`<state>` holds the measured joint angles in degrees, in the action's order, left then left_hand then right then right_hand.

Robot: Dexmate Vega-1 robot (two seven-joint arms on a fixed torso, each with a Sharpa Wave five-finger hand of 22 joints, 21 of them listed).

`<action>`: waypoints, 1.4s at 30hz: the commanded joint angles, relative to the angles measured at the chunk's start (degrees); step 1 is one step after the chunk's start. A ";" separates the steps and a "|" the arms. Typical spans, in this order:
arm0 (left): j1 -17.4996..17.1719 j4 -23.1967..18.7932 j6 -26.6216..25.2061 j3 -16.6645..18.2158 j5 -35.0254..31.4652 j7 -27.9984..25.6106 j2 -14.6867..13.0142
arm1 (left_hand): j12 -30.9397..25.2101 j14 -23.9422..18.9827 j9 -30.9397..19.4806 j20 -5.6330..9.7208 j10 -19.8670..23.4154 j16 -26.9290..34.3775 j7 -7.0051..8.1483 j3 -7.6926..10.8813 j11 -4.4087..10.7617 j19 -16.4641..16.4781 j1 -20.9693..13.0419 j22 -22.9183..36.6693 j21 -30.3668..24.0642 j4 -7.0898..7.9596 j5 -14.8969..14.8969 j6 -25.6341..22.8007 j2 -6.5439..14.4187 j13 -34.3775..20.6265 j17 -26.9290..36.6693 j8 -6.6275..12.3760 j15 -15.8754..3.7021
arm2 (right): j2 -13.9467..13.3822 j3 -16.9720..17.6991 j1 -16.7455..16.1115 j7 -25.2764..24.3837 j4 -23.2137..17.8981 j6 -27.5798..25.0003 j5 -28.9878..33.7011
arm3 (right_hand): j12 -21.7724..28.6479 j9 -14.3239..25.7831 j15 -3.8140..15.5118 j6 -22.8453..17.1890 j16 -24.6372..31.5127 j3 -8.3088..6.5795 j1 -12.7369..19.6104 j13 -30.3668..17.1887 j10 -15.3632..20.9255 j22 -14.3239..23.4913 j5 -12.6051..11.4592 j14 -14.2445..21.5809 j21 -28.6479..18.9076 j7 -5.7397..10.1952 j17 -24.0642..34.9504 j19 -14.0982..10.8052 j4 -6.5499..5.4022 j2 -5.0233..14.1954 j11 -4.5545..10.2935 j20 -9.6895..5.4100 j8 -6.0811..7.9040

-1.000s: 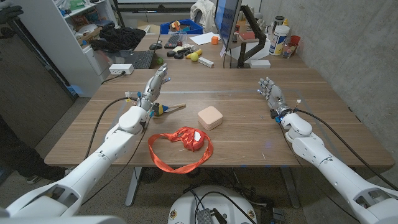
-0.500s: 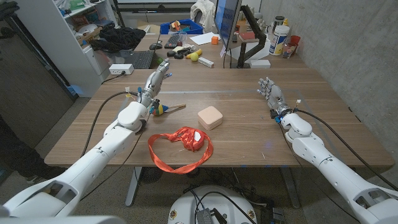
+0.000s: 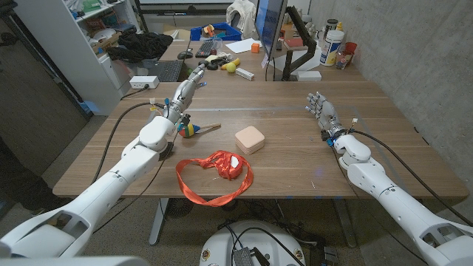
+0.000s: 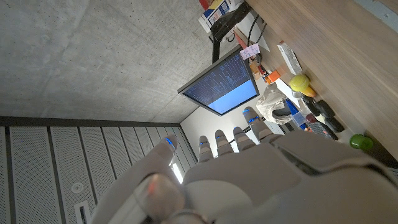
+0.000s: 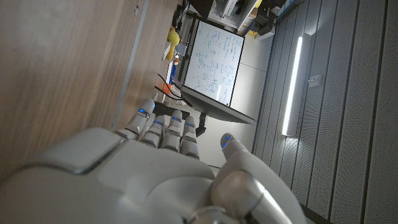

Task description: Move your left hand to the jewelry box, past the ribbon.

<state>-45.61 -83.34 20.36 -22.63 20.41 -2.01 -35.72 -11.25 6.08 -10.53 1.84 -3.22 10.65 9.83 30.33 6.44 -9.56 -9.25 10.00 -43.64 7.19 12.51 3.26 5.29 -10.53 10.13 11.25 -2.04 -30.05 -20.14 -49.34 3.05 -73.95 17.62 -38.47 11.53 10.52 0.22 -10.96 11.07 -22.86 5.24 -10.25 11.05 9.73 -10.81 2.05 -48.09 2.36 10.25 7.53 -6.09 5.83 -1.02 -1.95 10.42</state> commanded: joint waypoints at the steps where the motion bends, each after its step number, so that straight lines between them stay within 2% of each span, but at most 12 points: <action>1: 0.65 -1.70 0.92 -0.60 -2.60 0.58 -1.31 | -0.09 0.30 -0.11 0.96 -0.37 0.01 0.25 0.12 -0.02 -0.19 -0.79 0.26 0.13 -0.30 0.20 -0.45 -0.04 -0.09 0.19 0.12 -2.02 | 0.07 0.06 0.00 0.22 0.21 0.33 -0.04 | 0.37 0.09 -0.07 -0.20 0.11 0.22 0.56 -0.20 0.29 0.34 -0.31 0.34 0.10 0.14 0.10 -0.20 0.17 2.64 -0.28 -0.03 0.45; 9: 1.04 -2.59 1.19 -0.97 -4.14 0.62 -2.05 | -0.12 0.27 -0.11 0.95 -0.32 0.02 0.06 0.13 0.09 -0.09 -0.87 0.27 0.21 -0.36 0.18 -0.80 -0.07 -0.09 0.19 0.21 -2.11 | 0.02 0.14 -0.13 0.23 0.17 0.42 -0.09 | 0.38 0.09 -0.02 -0.25 0.11 0.24 0.60 -0.20 0.30 0.35 -0.31 0.35 0.23 0.16 0.09 -0.24 0.20 2.68 -0.30 -0.01 0.46; 23: 2.38 -4.51 1.52 -2.39 -11.84 0.14 -4.89 | -0.28 -0.05 -0.13 0.97 0.16 0.11 0.24 0.18 0.21 0.25 -1.13 0.27 0.39 -0.55 0.17 -1.65 -0.12 -0.09 0.16 0.39 -2.14 | 0.01 0.16 -0.16 0.34 0.43 0.54 -0.11 | 0.37 0.09 -0.07 -0.30 0.11 0.31 0.61 -0.20 0.28 0.35 -0.29 0.33 0.42 0.19 0.09 -0.29 0.20 2.70 -0.32 -0.02 0.47; 42: 3.89 -4.90 3.84 -3.47 -16.99 0.95 -6.23 | -0.29 -0.12 -0.15 1.00 0.29 0.09 0.32 0.25 0.60 0.50 -1.46 0.27 0.71 -0.77 0.14 -2.74 -0.14 -0.09 0.13 0.59 -2.43 | 0.24 0.20 -0.03 0.41 0.90 0.72 -0.23 | 0.38 0.09 -0.03 -0.33 0.09 0.44 0.65 -0.20 0.28 0.37 -0.28 0.32 0.74 0.28 0.08 -0.37 0.26 2.67 -0.39 0.02 0.47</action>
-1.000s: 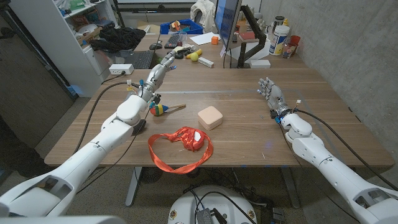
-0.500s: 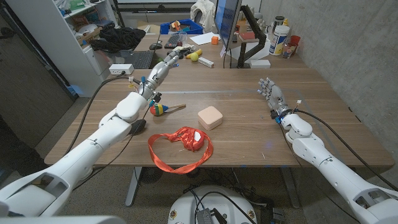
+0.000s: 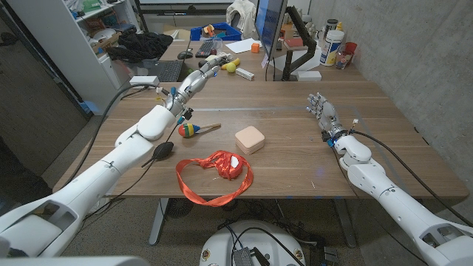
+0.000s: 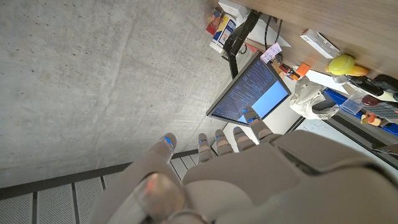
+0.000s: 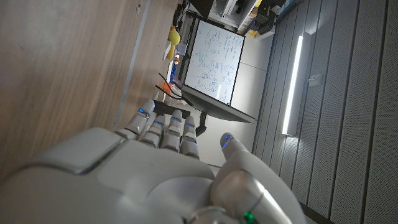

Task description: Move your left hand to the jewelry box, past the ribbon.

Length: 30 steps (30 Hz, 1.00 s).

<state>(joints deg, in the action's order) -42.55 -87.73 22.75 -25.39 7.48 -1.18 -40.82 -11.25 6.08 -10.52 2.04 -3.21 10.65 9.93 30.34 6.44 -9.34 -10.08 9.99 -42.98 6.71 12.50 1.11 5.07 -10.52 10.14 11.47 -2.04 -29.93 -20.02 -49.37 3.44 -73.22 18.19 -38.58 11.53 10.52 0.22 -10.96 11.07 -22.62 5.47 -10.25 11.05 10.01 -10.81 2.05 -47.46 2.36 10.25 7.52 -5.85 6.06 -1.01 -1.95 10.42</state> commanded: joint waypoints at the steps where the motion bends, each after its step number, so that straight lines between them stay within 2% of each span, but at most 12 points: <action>1: 0.92 -0.63 1.65 -0.80 -4.61 0.10 -1.28 | -0.31 -0.12 -0.16 0.77 0.36 0.09 0.25 0.25 0.58 0.30 -0.66 0.27 0.07 -0.33 0.14 -0.64 0.07 -0.10 0.11 0.38 -2.44 | 0.10 0.06 0.02 -0.02 0.17 0.14 -0.05 | 0.38 0.10 -0.09 -0.34 0.08 0.20 0.42 -0.20 0.29 0.09 -0.28 0.30 0.14 0.26 0.09 -0.37 0.02 2.46 -0.39 0.03 0.47; 8: 1.79 -1.97 2.37 -1.55 -10.28 -0.33 -2.63 | -0.31 -0.16 -0.16 0.80 0.41 0.07 0.31 0.29 0.68 0.32 -0.82 0.27 0.19 -0.46 0.16 -0.80 0.02 -0.09 0.09 0.37 -2.58 | 0.17 0.00 0.11 0.11 0.31 0.20 -0.04 | 0.37 0.10 -0.12 -0.31 0.08 0.24 0.43 -0.20 0.26 0.10 -0.29 0.28 0.24 0.18 0.08 -0.41 0.02 2.47 -0.39 0.04 0.45; 17: 2.19 -2.07 3.15 -1.64 -10.14 0.63 -2.52 | -0.30 -0.22 -0.17 0.85 0.48 0.06 0.39 0.32 0.98 0.41 -0.97 0.26 0.32 -0.57 0.17 -1.11 -0.02 -0.09 0.07 0.39 -2.71 | 0.20 0.06 0.06 -0.08 0.33 0.17 -0.06 | 0.39 0.10 -0.10 -0.29 0.06 0.30 0.45 -0.20 0.31 0.11 -0.29 0.25 0.43 0.17 0.07 -0.48 0.03 2.47 -0.45 0.06 0.44; 30: 3.05 -2.70 4.73 -2.11 -14.51 0.21 -3.07 | -0.37 -0.27 -0.17 0.86 0.76 0.06 0.50 0.34 1.09 0.53 -1.11 0.27 0.43 -0.66 0.20 -1.42 -0.03 -0.09 0.07 0.41 -2.61 | 0.37 -0.18 0.55 0.15 0.89 0.34 0.24 | 0.40 0.10 -0.09 -0.35 0.06 0.37 0.45 -0.20 0.33 0.12 -0.29 0.24 0.65 0.22 0.07 -0.53 0.02 2.49 -0.43 0.06 0.46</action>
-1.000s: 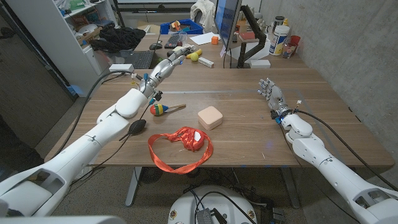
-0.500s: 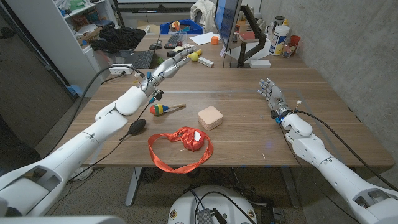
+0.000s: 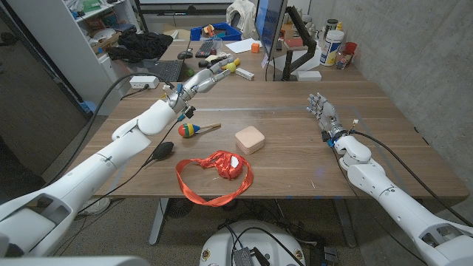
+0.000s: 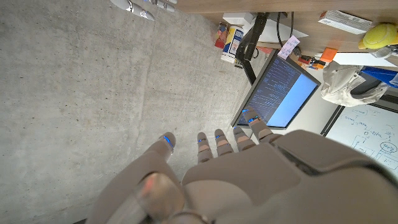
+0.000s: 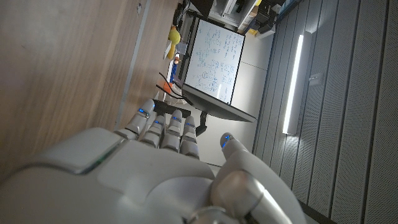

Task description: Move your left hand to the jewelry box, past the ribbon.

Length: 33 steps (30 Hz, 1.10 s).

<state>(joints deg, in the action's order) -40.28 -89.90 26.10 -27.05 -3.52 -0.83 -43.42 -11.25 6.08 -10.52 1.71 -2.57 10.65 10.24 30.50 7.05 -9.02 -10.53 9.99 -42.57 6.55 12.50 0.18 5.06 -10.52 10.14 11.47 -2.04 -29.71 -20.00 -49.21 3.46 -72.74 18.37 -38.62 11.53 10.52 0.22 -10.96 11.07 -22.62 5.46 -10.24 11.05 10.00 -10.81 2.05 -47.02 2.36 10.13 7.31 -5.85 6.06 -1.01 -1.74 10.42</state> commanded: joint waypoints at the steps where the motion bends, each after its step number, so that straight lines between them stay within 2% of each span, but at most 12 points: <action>1: 0.86 -0.61 1.52 -0.50 -3.87 -0.15 -0.52 | -0.37 -0.31 -0.17 1.21 0.13 0.08 0.21 0.18 0.50 0.22 -0.67 0.27 0.02 -0.50 0.20 -0.49 -0.03 -0.09 0.07 0.40 -2.61 | 0.14 -0.24 0.42 0.07 0.41 0.14 0.36 | 0.40 0.10 -0.08 -0.35 0.06 0.37 0.45 -0.21 0.33 0.12 -0.29 0.24 0.22 0.20 0.19 -0.32 0.02 2.50 -0.38 -0.16 0.46; 20: 1.45 -0.17 4.02 -1.14 -4.86 0.81 -0.28 | -0.36 -0.52 -0.17 1.22 0.34 0.09 0.43 0.21 0.58 0.49 -0.92 0.27 0.18 -0.69 0.26 -0.85 -0.13 -0.08 0.05 0.37 -2.79 | 0.34 -0.33 0.52 0.03 0.57 0.38 0.48 | 0.47 0.10 -0.17 -0.34 0.03 0.46 0.49 -0.21 0.53 0.14 -0.30 0.20 0.54 0.20 0.18 -0.45 0.05 2.49 -0.56 -0.12 0.45; 33: 1.82 -2.78 4.79 -1.43 -11.74 0.16 -1.77 | -0.32 -0.56 -0.17 1.25 0.37 0.06 0.48 0.26 0.65 0.57 -1.14 0.27 0.33 -0.86 0.30 -1.26 -0.17 -0.07 0.03 0.43 -2.88 | 0.26 -0.49 0.56 -0.23 0.14 0.53 0.96 | 0.44 0.10 -0.27 -0.35 0.03 0.52 0.52 -0.21 0.47 0.15 -0.30 0.22 0.77 0.19 0.16 -0.50 0.06 2.50 -0.60 -0.11 0.45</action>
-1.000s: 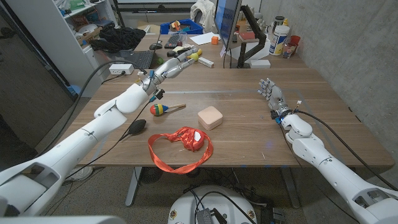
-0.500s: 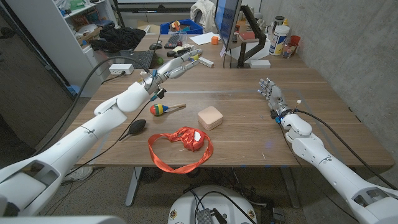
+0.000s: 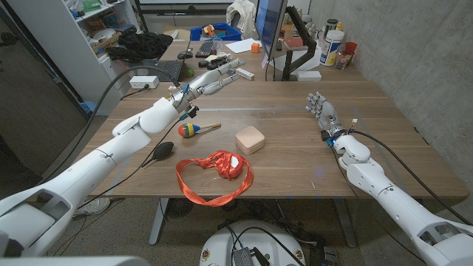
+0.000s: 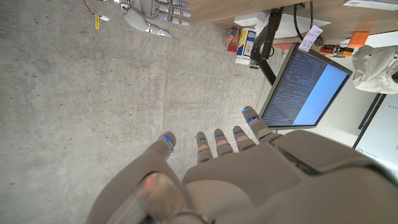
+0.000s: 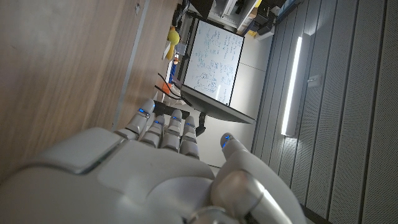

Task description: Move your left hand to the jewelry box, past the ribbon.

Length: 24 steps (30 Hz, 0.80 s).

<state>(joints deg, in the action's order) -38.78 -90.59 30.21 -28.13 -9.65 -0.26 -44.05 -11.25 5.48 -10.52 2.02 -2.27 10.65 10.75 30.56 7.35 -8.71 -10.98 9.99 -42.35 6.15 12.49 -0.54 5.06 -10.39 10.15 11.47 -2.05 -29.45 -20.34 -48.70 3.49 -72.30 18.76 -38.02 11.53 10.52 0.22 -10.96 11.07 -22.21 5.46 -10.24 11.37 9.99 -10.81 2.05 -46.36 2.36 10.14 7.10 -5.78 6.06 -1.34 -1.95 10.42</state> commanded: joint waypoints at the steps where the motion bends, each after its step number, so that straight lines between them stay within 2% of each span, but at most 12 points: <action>1: 0.37 -2.13 0.77 -0.41 -5.75 -0.30 -1.15 | -0.31 0.05 -0.17 0.95 0.06 0.05 0.02 0.21 0.37 0.27 -0.71 0.27 0.12 -0.46 0.32 -0.55 -0.17 -0.20 0.03 0.43 -2.91 | 0.00 -0.14 0.04 -0.25 -0.32 0.17 0.35 | 0.43 0.10 -0.27 -0.35 0.03 0.12 0.52 -0.21 0.13 0.15 -0.30 0.22 0.11 0.18 0.15 -0.29 0.00 2.50 -0.29 0.10 0.44; 24: 1.45 -2.58 0.66 -1.61 -11.73 0.46 -1.42 | -0.35 0.08 -0.17 1.01 0.44 0.00 0.26 0.31 0.68 0.45 -1.13 0.27 0.40 -0.77 0.41 -1.82 -0.23 -0.19 0.03 0.68 -3.20 | -0.29 -0.12 -0.06 0.22 -1.00 1.23 0.77 | 0.45 0.10 -0.25 -0.43 -0.05 0.16 0.68 -0.21 0.19 0.17 -0.34 0.11 0.51 0.21 0.10 -0.42 0.12 2.52 -0.30 0.01 0.47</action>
<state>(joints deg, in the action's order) -37.82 -92.80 31.02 -29.14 -18.25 -0.27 -45.21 -11.25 5.49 -10.52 1.72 -1.95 10.65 10.85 30.64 7.66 -8.41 -11.50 9.99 -42.35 5.76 12.48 -1.86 4.99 -10.40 10.15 11.91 -2.05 -29.58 -20.43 -48.73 3.51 -73.01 19.65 -37.48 11.53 10.52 0.22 -10.96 11.07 -22.21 5.46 -10.24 11.36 9.99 -10.81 2.05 -45.91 2.36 10.15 7.11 -5.78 6.06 -1.33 -1.95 10.42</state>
